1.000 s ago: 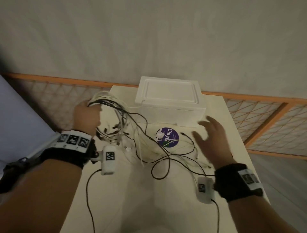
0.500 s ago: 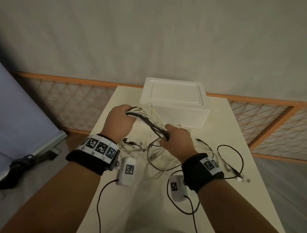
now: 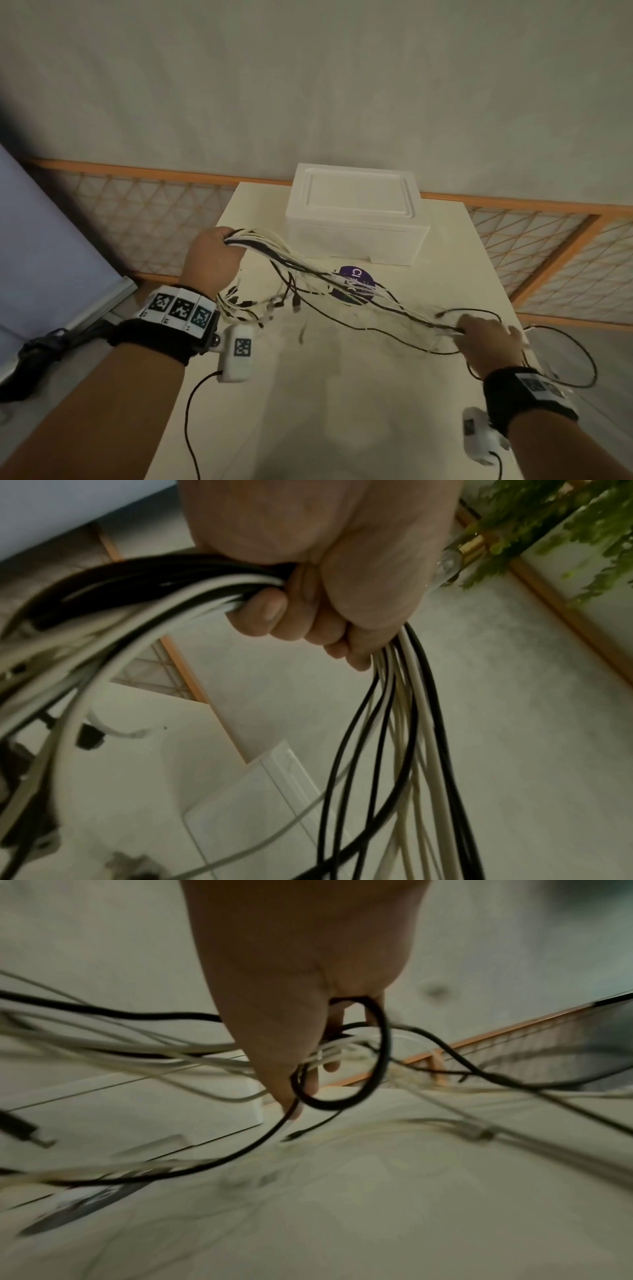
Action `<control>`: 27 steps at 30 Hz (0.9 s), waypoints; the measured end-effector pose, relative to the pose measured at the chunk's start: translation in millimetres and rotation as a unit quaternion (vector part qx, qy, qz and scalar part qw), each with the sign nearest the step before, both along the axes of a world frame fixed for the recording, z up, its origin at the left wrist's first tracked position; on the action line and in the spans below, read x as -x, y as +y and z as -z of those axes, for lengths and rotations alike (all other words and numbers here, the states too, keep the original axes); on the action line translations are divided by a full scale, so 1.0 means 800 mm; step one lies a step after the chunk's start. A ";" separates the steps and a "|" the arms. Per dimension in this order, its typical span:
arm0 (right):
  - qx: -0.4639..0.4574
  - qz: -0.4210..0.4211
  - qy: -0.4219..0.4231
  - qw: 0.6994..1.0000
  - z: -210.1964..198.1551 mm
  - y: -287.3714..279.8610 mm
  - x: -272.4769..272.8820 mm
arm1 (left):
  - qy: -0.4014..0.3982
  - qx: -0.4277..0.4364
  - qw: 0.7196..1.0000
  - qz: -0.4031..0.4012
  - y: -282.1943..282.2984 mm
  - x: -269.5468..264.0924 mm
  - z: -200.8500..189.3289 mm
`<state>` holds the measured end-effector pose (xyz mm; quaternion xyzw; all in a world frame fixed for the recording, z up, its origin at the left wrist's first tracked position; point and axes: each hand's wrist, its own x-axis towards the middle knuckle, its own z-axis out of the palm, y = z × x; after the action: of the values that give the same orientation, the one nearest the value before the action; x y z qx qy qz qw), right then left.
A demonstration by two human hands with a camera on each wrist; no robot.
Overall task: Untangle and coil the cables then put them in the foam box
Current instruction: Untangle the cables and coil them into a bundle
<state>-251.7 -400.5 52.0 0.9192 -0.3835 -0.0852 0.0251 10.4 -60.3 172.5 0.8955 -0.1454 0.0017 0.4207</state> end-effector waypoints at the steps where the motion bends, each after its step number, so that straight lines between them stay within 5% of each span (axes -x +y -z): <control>1: 0.001 0.017 0.005 1.000 -0.004 -0.008 0.006 | -0.002 -0.022 1.000 0.008 -0.003 0.002 0.006; 5: -0.129 -0.032 -0.042 0.990 -0.036 -0.005 -0.013 | -0.009 -0.055 0.998 0.034 -0.025 0.017 0.022; 7: -0.213 -0.111 -0.164 0.957 -0.066 0.028 -0.040 | -0.018 -0.060 0.996 0.058 -0.041 0.029 0.025; 10: -0.224 -0.228 -0.306 0.897 -0.114 0.102 -0.086 | -0.039 -0.087 0.988 0.121 -0.067 0.056 0.026; 13: -0.236 -0.316 -0.306 0.867 -0.129 0.169 -0.122 | -0.059 -0.106 0.977 0.175 -0.084 0.080 0.027; 16: -0.225 -0.323 -0.299 0.869 -0.116 0.188 -0.140 | -0.052 -0.101 0.975 0.192 -0.083 0.086 0.027; 20: -0.212 -0.254 -0.228 0.916 -0.093 0.169 -0.131 | -0.011 -0.095 0.979 0.182 -0.067 0.076 0.024; 27: -0.106 -0.220 -0.183 0.952 -0.047 0.126 -0.094 | 0.001 -0.081 0.990 0.116 -0.044 0.037 0.021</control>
<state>-176.7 -300.0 89.3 0.9780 -0.1589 0.0517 -0.1248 -19.2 -95.2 155.9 0.9037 -0.2480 -0.0595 0.3439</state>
